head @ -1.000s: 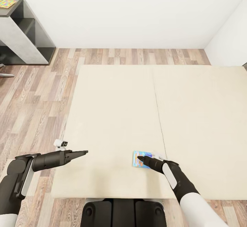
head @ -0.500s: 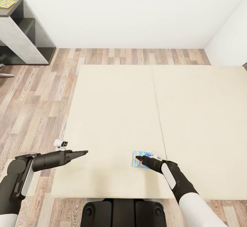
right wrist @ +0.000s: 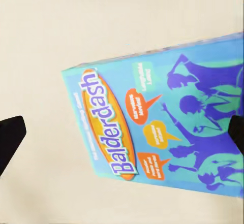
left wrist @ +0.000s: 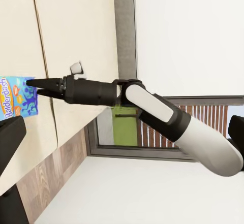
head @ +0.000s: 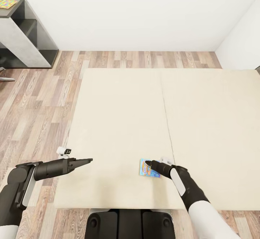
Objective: Put all the toys in the child's room - the three board games (two on the bed and one on the table), the two jigsaw puzzles on the table, and the tennis ball on the table - inside the toy box on the table in the child's room.
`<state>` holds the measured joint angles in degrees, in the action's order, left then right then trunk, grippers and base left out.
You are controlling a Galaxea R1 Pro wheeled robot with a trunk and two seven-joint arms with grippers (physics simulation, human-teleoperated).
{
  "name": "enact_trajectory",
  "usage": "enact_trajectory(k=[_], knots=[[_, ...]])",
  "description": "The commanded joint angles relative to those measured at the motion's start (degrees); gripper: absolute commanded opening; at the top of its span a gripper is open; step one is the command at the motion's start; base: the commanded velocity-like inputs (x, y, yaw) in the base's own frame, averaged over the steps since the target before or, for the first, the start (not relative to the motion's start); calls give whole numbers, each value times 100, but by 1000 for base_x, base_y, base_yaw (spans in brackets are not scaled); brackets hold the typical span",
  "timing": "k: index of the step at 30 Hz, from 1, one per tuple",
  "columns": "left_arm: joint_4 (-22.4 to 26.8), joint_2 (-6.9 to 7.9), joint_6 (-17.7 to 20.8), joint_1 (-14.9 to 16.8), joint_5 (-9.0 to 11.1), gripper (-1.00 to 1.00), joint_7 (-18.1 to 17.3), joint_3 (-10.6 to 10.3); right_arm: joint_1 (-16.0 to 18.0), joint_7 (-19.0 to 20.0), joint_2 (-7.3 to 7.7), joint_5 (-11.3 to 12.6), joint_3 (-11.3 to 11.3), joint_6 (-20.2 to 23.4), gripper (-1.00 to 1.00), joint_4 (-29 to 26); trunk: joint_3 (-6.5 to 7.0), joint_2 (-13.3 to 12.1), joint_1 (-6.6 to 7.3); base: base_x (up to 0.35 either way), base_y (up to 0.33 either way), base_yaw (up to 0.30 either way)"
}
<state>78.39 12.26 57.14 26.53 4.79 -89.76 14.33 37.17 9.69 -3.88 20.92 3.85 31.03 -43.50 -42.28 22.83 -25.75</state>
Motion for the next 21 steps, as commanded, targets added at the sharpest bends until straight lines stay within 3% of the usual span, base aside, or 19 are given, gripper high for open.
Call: enact_trajectory(k=[1, 13, 21], knots=[[1, 2, 61, 2, -4, 100, -24, -1, 25, -51, -7, 7, 33, 45, 100, -49, -6, 9, -3, 0, 0, 0], [1, 4, 61, 2, 1, 100, -24, -1, 391, -980, -8, 27, 37, 505, 100, -204, -6, 9, -3, 0, 0, 0], [1, 5, 61, 2, 2, 100, -24, -1, 432, -1239, 1, 34, 48, 572, 100, -161, -6, 9, -3, 0, 0, 0]])
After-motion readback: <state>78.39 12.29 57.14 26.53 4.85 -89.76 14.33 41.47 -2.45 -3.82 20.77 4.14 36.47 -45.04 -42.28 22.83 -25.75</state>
